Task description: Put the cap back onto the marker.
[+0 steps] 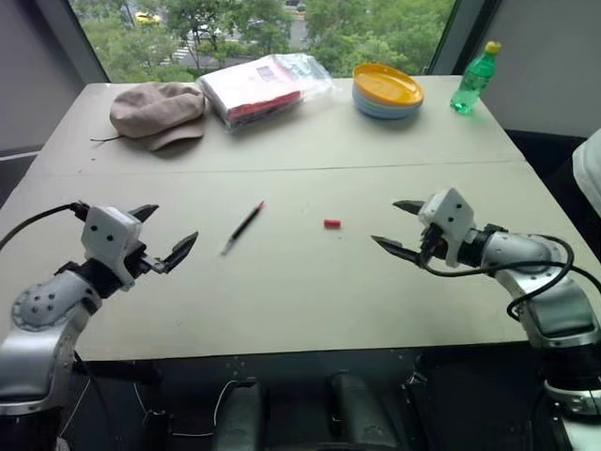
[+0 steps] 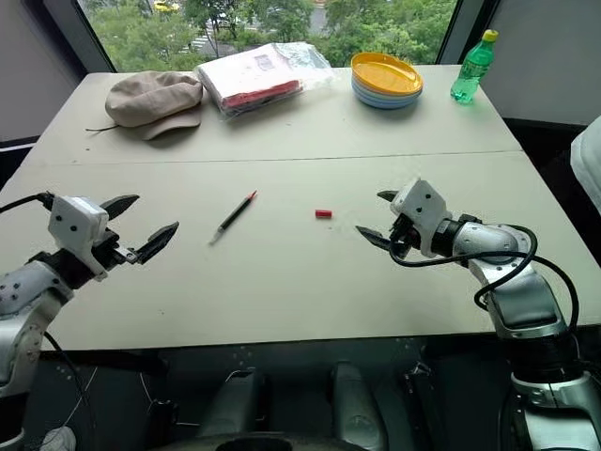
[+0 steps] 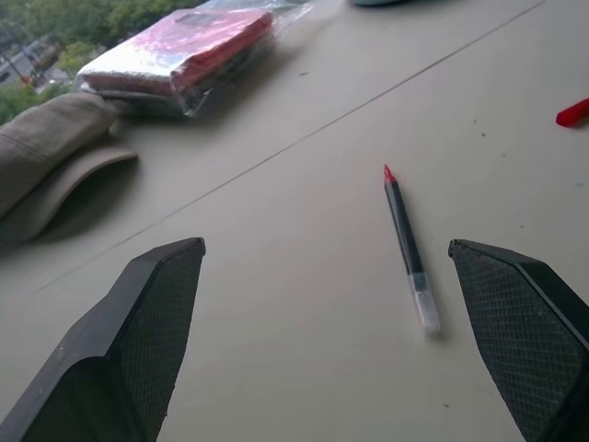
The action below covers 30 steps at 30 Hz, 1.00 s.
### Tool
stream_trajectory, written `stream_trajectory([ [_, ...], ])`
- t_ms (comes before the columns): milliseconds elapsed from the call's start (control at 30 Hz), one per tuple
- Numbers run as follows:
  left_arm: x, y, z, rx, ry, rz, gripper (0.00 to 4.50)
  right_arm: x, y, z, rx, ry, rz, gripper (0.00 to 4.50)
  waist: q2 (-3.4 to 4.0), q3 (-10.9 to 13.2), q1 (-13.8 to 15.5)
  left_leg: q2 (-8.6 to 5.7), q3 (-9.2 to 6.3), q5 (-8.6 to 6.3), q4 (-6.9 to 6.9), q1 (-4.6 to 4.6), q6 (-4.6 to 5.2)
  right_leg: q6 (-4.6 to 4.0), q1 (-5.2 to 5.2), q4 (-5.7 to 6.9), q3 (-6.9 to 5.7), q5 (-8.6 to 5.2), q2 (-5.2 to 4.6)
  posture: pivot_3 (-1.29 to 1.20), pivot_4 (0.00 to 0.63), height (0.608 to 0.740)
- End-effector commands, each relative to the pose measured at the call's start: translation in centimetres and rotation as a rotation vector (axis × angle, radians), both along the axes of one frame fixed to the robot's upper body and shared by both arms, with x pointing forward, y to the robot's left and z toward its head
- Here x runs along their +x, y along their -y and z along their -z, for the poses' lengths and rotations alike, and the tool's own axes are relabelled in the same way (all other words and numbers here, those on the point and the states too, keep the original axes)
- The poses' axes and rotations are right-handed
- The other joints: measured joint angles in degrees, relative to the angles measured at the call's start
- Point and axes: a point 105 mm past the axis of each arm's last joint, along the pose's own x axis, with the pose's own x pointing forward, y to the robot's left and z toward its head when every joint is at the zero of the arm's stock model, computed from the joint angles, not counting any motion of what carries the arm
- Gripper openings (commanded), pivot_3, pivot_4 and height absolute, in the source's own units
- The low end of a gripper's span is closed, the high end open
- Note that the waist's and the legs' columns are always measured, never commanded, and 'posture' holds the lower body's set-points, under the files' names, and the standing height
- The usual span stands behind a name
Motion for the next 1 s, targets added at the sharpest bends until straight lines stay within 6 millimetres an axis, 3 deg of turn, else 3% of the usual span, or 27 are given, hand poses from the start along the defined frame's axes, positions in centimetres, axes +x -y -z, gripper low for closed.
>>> stream_trajectory([
  [33, 0.0, -0.2, -1.4, -0.006, 0.014, 0.038, 4.45, 0.0, -0.7, -1.9, -0.010, 0.049, -0.049, 3.98, -0.02, 0.01, 0.00, 0.00, 0.00, 0.00, 0.00, 0.00, 0.00, 0.00, 0.00, 0.00, 0.00, 0.00, 0.00, 0.00, 0.150, 0.740],
  [233, 0.5, 0.3, -1.8, -0.033, -0.006, 0.079, 4.45, 0.5, -1.5, -3.6, -0.009, 0.087, -0.077, 3.98, -0.01, 0.02, 0.02, 0.00, 0.00, 0.00, 0.02, -0.01, 0.00, 0.00, -0.02, 0.03, 0.00, 0.01, -0.01, 0.00, 0.150, 0.740],
  [733, 1.1, 1.2, 0.0, -0.023, -0.102, 0.156, 4.45, 0.5, -2.9, -3.6, -0.006, 0.086, -0.125, 3.98, -0.01, 0.03, 0.04, 0.00, 0.01, 0.00, 0.01, -0.03, 0.00, 0.05, -0.03, 0.02, 0.00, 0.04, -0.02, 0.00, 0.150, 0.740],
  [1000, 2.5, 1.2, 0.7, -0.004, -0.100, 0.150, 4.45, 0.4, -3.1, -3.1, -0.001, 0.078, -0.123, 3.98, -0.01, 0.02, 0.07, 0.00, 0.01, 0.00, 0.01, -0.03, 0.00, 0.08, -0.03, 0.02, 0.00, 0.05, -0.02, 0.00, 0.150, 0.740],
])
